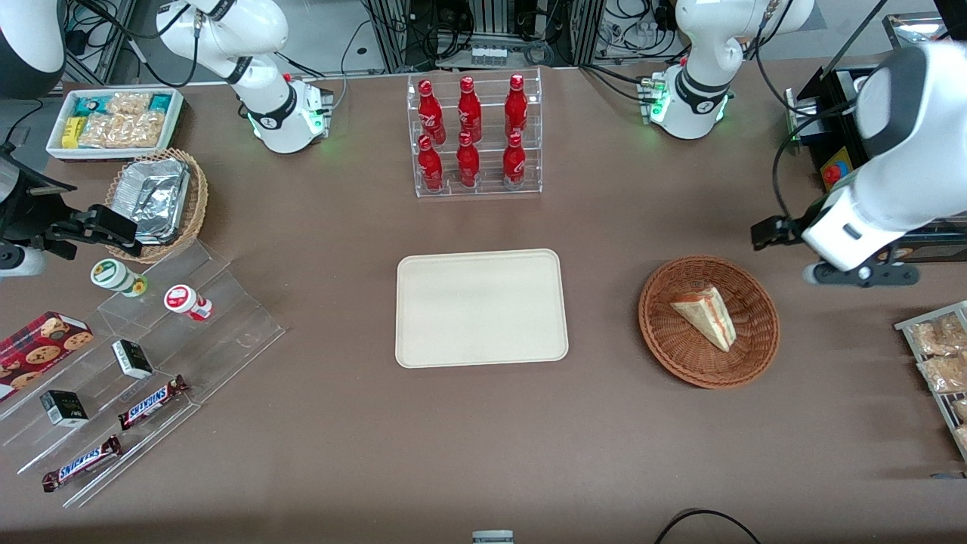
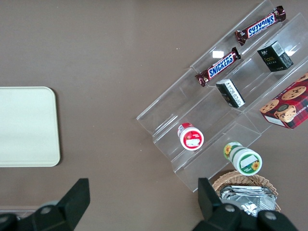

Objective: Place sandwich from basket to tray
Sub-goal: 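Move the left gripper over the sandwich in the wicker basket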

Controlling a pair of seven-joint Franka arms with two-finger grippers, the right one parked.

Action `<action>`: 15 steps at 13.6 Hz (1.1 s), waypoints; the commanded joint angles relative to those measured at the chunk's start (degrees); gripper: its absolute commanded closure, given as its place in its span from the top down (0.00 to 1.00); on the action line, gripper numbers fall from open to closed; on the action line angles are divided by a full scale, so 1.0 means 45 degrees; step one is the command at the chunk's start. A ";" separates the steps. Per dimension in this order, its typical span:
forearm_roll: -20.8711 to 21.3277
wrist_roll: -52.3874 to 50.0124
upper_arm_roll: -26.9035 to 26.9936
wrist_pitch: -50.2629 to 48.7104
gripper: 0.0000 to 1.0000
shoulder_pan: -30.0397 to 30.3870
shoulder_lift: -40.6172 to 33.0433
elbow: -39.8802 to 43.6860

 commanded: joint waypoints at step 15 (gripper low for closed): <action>0.0071 -0.4692 0.0003 0.5495 1.00 -0.0202 0.1276 -0.3475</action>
